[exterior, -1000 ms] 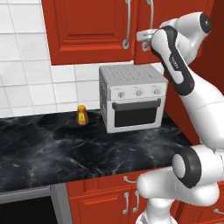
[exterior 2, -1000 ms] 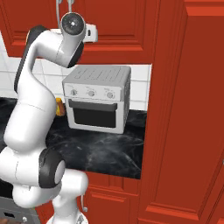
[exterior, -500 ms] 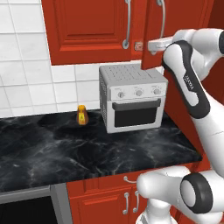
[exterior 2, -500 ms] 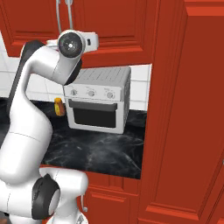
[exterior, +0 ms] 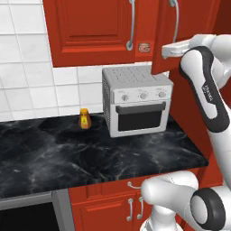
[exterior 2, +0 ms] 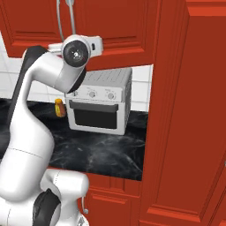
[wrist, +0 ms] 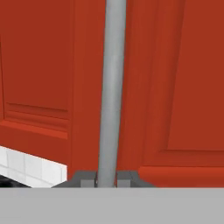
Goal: Pick the bar soap and spray from the cabinet and place them on the counter.
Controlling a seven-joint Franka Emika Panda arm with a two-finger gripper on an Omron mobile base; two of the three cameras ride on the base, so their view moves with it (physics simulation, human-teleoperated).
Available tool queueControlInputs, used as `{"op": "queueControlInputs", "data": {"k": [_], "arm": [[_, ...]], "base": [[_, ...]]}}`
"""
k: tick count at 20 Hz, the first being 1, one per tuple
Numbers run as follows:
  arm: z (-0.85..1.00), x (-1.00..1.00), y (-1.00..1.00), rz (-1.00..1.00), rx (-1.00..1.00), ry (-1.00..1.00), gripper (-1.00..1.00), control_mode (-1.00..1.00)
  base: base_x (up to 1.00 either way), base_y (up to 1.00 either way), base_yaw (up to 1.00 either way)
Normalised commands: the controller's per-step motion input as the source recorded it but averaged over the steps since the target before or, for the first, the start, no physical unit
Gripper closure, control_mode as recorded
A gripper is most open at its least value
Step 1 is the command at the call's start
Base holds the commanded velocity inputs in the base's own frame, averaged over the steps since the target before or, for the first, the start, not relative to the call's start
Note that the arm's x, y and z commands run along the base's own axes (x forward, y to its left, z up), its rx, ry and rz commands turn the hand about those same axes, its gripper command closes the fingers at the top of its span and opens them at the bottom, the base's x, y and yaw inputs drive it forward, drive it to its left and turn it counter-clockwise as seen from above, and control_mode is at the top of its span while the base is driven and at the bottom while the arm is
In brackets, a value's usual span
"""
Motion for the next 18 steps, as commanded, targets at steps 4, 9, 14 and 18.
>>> {"op": "queueControlInputs", "data": {"k": [4,9,14,18], "arm": [[0.00,-0.10,-0.17,0.05,0.00,0.00,1.00,-1.00],[0.00,-0.13,-0.18,0.04,0.00,0.00,1.00,-1.00],[0.00,-0.23,-0.21,0.03,0.00,0.00,1.00,-1.00],[0.00,-0.25,-0.25,0.03,0.00,0.00,1.00,-1.00]], "base": [[0.00,0.00,0.00],[0.00,0.00,0.00],[0.00,0.00,0.00],[0.00,0.00,0.00]]}}
